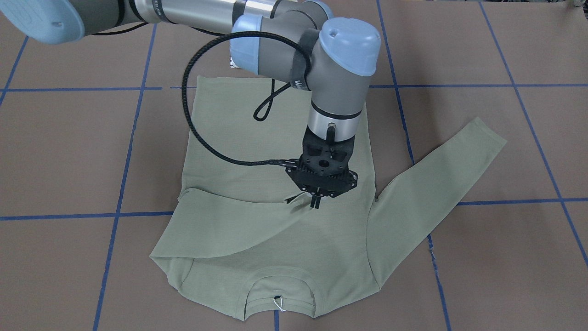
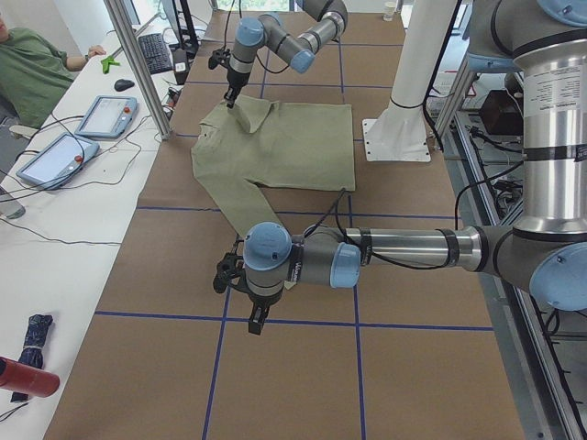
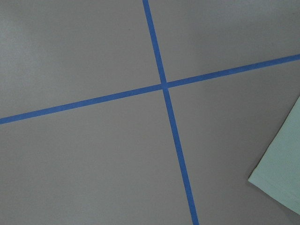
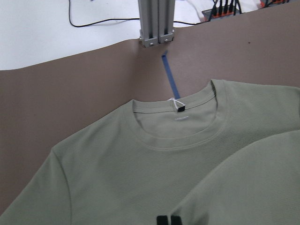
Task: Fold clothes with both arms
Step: 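Carry the sleeve with the right gripper across the shirt toward the far shoulder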
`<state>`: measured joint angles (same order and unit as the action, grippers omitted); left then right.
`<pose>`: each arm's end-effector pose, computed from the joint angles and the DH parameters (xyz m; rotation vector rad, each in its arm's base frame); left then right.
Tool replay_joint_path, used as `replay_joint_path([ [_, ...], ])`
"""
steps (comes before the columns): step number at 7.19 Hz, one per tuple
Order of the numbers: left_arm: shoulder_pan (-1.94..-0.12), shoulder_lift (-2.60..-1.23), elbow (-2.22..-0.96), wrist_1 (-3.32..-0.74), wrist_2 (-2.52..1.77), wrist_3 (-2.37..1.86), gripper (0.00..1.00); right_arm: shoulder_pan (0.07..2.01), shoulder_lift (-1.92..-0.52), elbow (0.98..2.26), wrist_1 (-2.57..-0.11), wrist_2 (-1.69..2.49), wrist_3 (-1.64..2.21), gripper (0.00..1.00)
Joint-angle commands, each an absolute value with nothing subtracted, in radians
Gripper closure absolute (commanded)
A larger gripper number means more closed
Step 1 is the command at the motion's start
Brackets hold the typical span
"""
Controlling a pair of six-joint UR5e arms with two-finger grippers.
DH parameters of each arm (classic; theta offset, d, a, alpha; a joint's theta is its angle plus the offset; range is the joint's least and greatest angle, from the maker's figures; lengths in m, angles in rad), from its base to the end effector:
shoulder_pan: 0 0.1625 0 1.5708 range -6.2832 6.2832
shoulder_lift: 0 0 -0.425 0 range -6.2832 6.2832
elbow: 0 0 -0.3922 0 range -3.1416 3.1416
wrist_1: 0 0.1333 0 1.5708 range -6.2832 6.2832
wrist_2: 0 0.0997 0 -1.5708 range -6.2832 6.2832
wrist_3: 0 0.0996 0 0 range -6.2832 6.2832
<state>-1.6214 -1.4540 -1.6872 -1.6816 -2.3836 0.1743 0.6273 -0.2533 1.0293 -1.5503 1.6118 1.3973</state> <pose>-0.0836 -0.4457 0.6418 0.1949 0.7960 0.1616 -0.5979 -0.5931 -0.0074 0.2768 -0.7542 0.4130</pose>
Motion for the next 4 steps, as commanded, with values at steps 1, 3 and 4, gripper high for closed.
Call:
replay_joint_path([
  [1,-1.621,-1.454,-1.686,-1.683,-2.384,0.175,0.00,0.549,-0.242,0.959,-1.369,1.568,1.416,1.00],
  [3,-1.621,-1.454,-1.686,-1.683,-2.384,0.175,0.00,0.508,-0.221,0.908,-1.276,1.495,1.433,1.00],
  [4,-1.621,-1.454,-1.687,-1.683,-2.384,0.175,0.00,0.497,-0.183,0.861,-1.275,1.477,1.481,1.00],
])
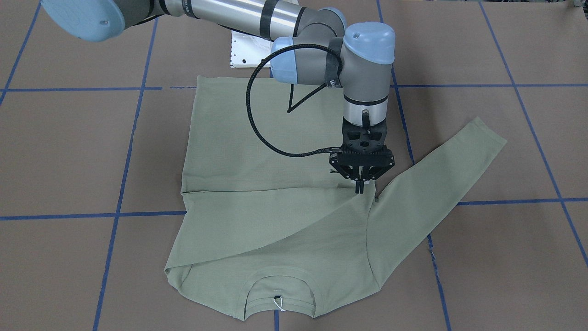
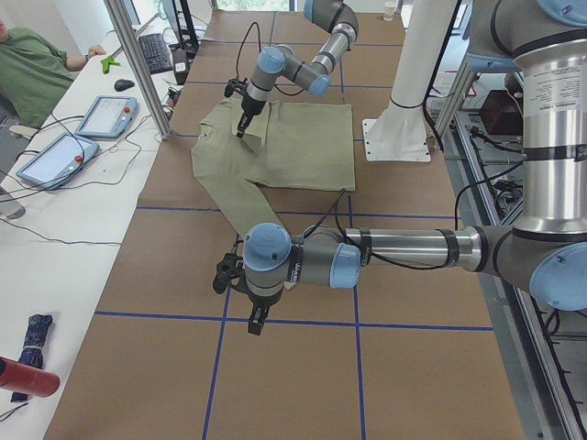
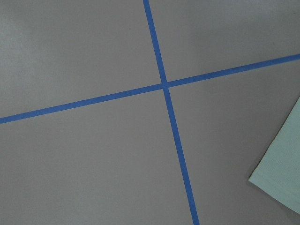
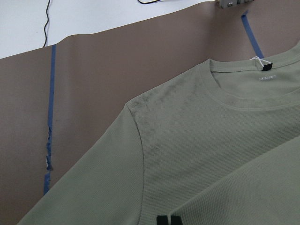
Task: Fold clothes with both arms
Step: 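Carry the sleeve with the right gripper across the shirt toward the far shoulder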
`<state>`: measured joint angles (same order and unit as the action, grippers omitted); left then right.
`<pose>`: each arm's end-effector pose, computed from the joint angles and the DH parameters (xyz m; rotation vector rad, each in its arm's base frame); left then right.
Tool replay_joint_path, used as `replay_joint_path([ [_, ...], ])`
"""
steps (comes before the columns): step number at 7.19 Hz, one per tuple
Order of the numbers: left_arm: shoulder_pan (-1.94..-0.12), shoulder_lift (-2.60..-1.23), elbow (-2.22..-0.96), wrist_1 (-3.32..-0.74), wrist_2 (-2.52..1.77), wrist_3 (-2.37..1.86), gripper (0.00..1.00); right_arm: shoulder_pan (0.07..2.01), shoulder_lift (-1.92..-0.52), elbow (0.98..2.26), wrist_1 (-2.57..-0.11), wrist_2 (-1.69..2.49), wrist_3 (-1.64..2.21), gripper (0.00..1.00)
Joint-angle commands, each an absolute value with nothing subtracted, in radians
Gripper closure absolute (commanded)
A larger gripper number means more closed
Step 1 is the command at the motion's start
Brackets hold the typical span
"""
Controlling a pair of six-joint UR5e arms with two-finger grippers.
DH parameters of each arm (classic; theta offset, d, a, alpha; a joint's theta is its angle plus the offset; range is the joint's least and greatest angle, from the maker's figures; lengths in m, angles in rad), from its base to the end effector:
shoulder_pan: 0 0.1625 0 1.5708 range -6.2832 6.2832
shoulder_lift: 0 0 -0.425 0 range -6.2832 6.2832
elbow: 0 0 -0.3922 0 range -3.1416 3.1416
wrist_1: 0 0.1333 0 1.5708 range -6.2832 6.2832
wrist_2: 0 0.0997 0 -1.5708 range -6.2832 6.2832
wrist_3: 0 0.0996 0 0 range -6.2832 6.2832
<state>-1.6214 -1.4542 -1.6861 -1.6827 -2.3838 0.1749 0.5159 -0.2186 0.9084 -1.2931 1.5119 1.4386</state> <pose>-0.0836 -0.4457 0.6422 0.1954 0.7961 0.1622 -0.6758 -0.5433 -0.0206 0.3618 -0.9056 0.3815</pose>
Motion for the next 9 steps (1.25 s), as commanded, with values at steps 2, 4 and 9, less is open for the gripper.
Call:
replay_joint_path([
  [2,-1.621,-1.454,-1.687,-1.683,-2.384,0.175,0.00,0.497,-0.150,0.839,-1.272,1.476,1.500,0.57],
  [4,-1.621,-1.456,-1.687,-1.684,-2.384,0.176,0.00,0.497,-0.149,0.825,-1.267,1.477,1.489,0.00],
  [9,-1.615,-1.530,-1.642,-2.006,-2.376,0.140,0.00,0.664,-0.153,0.833,-1.473,1.796,1.238,0.00],
])
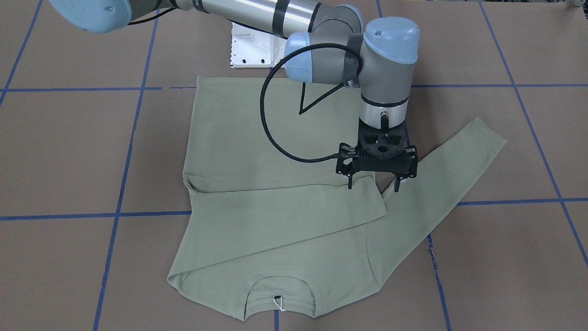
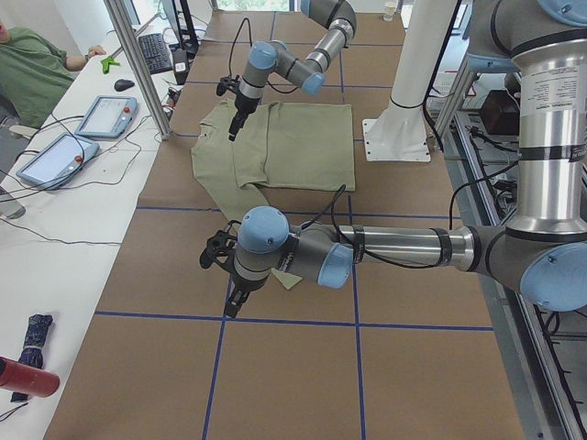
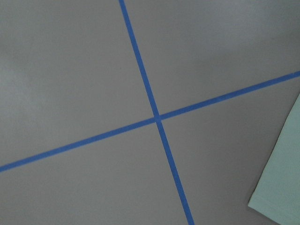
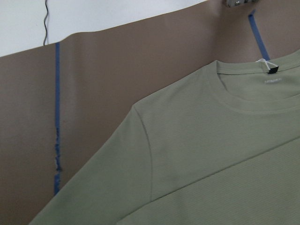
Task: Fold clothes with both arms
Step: 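Carry the sleeve with the right gripper across the shirt toward the far shoulder, then release the sleeve and raise the right gripper away from the shirt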
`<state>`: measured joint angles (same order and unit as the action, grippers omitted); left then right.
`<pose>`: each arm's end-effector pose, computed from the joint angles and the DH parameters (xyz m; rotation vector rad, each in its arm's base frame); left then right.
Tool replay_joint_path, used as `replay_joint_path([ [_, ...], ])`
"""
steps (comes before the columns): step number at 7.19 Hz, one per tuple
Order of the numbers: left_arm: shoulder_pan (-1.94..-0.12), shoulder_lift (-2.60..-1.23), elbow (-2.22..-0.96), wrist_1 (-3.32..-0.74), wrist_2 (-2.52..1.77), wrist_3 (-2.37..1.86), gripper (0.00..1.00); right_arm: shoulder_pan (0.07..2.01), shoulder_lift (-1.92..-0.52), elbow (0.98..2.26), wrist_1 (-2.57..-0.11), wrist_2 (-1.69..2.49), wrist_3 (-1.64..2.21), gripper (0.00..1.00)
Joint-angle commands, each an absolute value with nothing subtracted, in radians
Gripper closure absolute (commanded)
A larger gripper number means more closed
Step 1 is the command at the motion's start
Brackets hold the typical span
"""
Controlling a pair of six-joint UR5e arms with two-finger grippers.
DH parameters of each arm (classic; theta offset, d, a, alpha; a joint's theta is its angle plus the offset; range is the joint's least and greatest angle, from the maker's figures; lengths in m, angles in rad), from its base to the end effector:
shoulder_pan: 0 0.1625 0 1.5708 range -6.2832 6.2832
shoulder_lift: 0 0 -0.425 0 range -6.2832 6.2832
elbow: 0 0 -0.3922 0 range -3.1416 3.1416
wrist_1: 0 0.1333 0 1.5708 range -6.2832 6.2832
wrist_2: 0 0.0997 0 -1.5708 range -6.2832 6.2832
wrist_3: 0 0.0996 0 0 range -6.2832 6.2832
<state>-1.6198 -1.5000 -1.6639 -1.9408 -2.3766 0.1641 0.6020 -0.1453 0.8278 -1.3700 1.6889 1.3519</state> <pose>-0.0849 -0.4769 0.6033 0.4541 0.7528 0.2656 -0.6437 -0.5898 -0.0376 0.2519 -0.8565 0.3053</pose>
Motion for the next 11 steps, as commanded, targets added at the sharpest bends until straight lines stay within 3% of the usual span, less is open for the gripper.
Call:
replay_joint_path([
  [1,-1.609,-1.605,-1.605,-2.011,-2.385,0.056,0.00,0.702,-0.153,0.836,-1.587,1.833,1.074,0.00],
  [2,-1.597,-1.606,-1.603,-2.014,-2.385,0.026,0.00,0.766,-0.193,0.865,-1.648,1.918,0.958,0.00],
  [4,-1.542,-1.603,-1.606,-2.145,-2.384,0.011,0.00,0.929,-0.432,1.151,-1.806,2.105,0.678,0.00],
  [6,-1.381,-1.597,-1.652,-2.167,-2.370,-0.265,0.00,1.049,-0.612,1.364,-1.934,2.120,0.425,0.00],
  [9,-1.207,-1.510,-1.726,-2.187,-2.253,-0.377,0.00,1.239,-1.126,1.815,-1.936,2.241,0.166,0.00],
  [11,-1.110,-1.387,-1.765,-2.346,-2.145,-0.429,0.00,1.303,-1.312,1.943,-1.934,2.247,0.164,0.00],
])
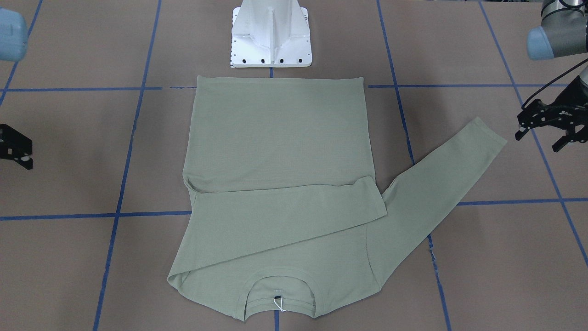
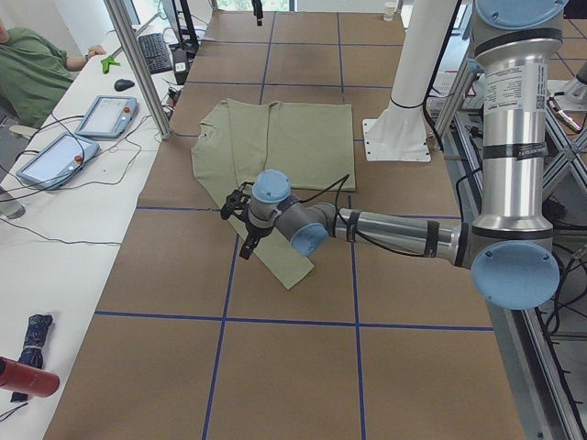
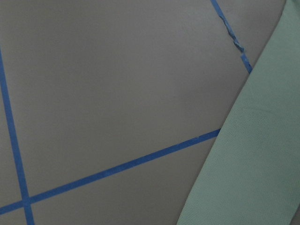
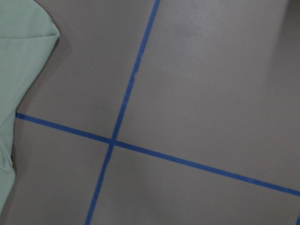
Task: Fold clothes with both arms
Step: 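Release the sleeve and raise the right gripper away from the shirt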
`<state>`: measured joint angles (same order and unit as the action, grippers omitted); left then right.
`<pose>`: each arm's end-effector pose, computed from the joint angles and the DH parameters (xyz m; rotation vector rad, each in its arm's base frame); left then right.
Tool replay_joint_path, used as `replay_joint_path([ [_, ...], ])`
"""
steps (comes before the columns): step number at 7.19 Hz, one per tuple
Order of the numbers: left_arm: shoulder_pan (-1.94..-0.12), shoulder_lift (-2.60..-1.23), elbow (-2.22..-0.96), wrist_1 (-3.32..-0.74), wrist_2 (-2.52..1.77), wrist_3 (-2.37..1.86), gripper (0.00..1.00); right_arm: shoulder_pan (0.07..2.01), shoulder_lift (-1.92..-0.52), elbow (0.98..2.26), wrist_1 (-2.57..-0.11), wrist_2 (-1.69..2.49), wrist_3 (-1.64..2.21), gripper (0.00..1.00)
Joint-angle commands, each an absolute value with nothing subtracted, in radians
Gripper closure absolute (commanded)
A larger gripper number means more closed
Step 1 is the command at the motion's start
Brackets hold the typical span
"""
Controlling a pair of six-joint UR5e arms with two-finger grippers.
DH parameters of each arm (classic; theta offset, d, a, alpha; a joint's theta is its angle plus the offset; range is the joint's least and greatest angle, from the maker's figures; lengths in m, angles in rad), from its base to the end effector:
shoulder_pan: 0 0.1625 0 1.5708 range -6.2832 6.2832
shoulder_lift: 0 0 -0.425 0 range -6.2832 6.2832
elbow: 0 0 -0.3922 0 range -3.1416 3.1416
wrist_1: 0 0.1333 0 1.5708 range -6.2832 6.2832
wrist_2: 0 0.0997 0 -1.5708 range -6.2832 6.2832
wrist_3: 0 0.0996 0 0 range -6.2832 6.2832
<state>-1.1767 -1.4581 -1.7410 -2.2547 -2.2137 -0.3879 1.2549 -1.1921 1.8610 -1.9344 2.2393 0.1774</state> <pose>0.1130 -0.4633 0.5537 0.4278 0.8392 0.2439 -0.1132 -0.5768 0.3588 0.1232 -0.7163 -0.2344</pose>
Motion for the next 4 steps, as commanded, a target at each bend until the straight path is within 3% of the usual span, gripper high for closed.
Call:
replay_joint_path([
  [1,-1.023,-1.346,-1.773,-2.365,-2.090,-0.449,0.00,1.313,-1.383,1.948,-1.913,2.281,0.161,0.00],
  [4,-0.858,-1.284,-1.769,-2.385,-2.010,-0.448,0.00,1.327,-1.401,1.951,-1.891,2.287,0.163,0.00],
])
